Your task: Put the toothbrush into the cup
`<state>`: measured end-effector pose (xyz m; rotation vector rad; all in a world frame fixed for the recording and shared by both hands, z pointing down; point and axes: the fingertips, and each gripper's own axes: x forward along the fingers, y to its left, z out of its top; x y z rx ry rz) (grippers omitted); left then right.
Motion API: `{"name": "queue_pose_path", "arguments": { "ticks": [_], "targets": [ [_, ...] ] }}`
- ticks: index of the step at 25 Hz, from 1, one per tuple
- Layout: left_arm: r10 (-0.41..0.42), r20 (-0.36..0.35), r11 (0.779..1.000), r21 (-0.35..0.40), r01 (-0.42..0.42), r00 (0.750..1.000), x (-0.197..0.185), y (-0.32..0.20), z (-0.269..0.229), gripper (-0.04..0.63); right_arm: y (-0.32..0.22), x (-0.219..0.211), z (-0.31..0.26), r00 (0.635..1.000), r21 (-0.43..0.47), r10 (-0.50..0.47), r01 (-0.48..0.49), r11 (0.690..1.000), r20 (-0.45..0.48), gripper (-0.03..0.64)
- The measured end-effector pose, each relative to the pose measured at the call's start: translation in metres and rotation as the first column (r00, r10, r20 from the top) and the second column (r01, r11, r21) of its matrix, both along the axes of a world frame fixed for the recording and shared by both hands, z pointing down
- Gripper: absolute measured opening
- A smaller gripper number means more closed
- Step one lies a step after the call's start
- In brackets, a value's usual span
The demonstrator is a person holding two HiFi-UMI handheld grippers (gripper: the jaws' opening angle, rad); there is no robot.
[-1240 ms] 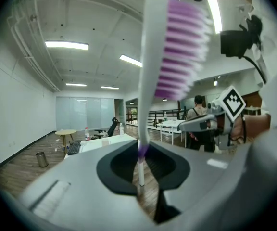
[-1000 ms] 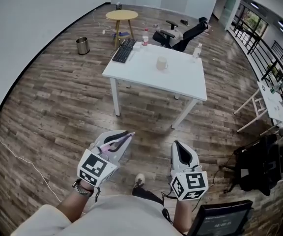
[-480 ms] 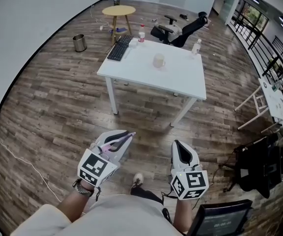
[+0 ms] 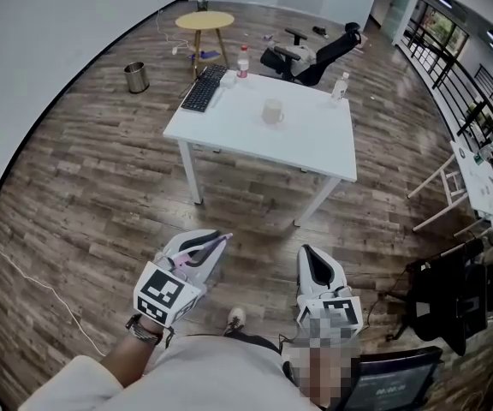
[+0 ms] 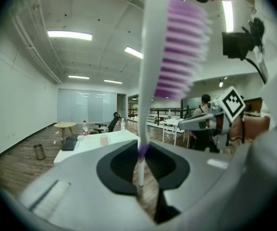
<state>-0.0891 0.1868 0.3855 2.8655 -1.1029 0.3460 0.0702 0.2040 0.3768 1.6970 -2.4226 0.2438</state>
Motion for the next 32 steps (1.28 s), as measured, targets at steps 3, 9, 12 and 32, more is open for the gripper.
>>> {"name": "queue_pose_path", "arguments": {
  "ticks": [3, 9, 12, 32],
  "targets": [
    [-0.005, 0.0, 1.0, -0.007, 0.005, 1.0, 0.002, -0.006, 0.001, 0.054, -0.009, 0.002, -0.002, 1.0, 0.003, -0.007, 0.007, 1.0, 0.002, 0.002],
    [-0.011, 0.005, 1.0, -0.005, 0.011, 1.0, 0.011, -0.02, 0.0, 0.054, -0.024, 0.006, -0.006, 1.0, 0.016, -0.026, 0.026, 1.0, 0.005, 0.002],
    [-0.016, 0.005, 1.0, -0.007, 0.016, 1.0, 0.016, -0.027, 0.001, 0.054, -0.032, 0.011, -0.004, 1.0, 0.013, -0.028, 0.028, 1.0, 0.008, 0.002],
    [-0.061, -0.007, 0.998, -0.03, 0.06, 0.998, 0.036, -0.053, 0.008, 0.054, -0.065, 0.028, 0.006, 0.998, -0.011, -0.068, 0.069, 0.998, 0.013, 0.002]
  ]
}}
